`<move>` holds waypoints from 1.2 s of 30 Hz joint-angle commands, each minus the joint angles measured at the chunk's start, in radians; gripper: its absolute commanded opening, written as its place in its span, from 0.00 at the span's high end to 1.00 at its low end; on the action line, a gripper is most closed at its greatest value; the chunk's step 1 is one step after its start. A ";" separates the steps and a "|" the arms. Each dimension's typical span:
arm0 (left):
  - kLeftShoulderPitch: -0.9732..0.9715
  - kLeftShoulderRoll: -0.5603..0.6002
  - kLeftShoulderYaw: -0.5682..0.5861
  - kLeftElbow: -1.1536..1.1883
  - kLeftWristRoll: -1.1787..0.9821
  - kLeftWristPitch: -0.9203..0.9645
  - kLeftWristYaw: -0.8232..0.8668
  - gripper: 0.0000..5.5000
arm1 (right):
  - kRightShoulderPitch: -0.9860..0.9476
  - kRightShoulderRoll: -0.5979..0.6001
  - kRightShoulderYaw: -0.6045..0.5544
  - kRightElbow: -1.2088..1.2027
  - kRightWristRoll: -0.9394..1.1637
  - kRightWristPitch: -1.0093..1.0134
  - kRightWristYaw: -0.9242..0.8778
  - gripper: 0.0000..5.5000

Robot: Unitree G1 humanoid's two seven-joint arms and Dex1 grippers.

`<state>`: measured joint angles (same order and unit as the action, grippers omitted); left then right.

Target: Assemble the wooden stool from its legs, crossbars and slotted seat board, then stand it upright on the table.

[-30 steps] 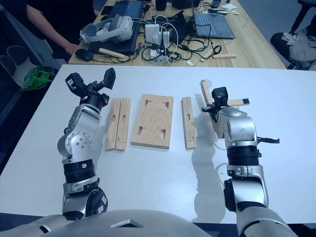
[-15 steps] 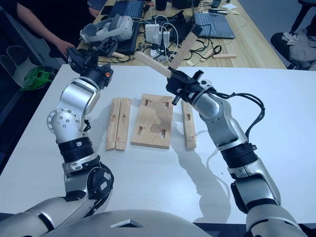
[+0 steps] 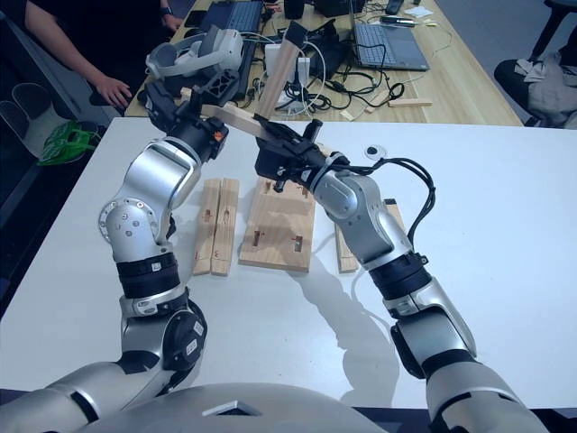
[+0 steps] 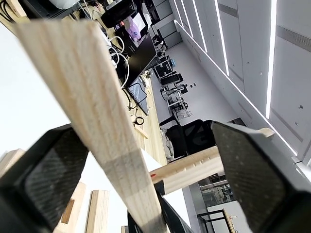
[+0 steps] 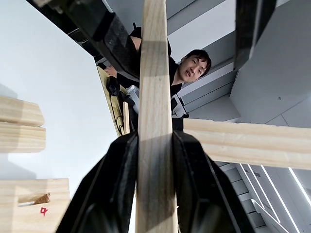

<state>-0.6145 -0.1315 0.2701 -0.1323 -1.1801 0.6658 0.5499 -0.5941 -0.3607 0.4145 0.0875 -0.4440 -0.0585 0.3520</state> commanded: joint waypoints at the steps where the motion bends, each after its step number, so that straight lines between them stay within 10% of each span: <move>1: 0.005 -0.101 -0.011 -0.002 -0.023 -0.038 0.065 0.34 | -0.009 -0.002 0.003 0.013 -0.036 -0.032 -0.009 0.83; 15: -0.002 -0.093 -0.040 -0.001 -0.074 -0.112 0.161 0.75 | -0.005 0.003 -0.005 0.033 -0.070 -0.064 -0.015 0.83; 26: -0.021 -0.076 -0.056 0.001 -0.086 -0.168 0.173 0.78 | -0.007 0.004 0.002 0.038 -0.071 -0.073 -0.001 0.83; 36: -0.045 -0.010 -0.061 0.001 -0.003 -0.209 0.122 0.81 | 0.025 -0.041 -0.006 -0.015 0.005 -0.032 0.184 0.50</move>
<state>-0.6050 -0.1330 0.2142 -0.1258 -1.2167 0.4749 0.7079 -0.5916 -0.3749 0.4098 0.0990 -0.4714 -0.1153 0.4582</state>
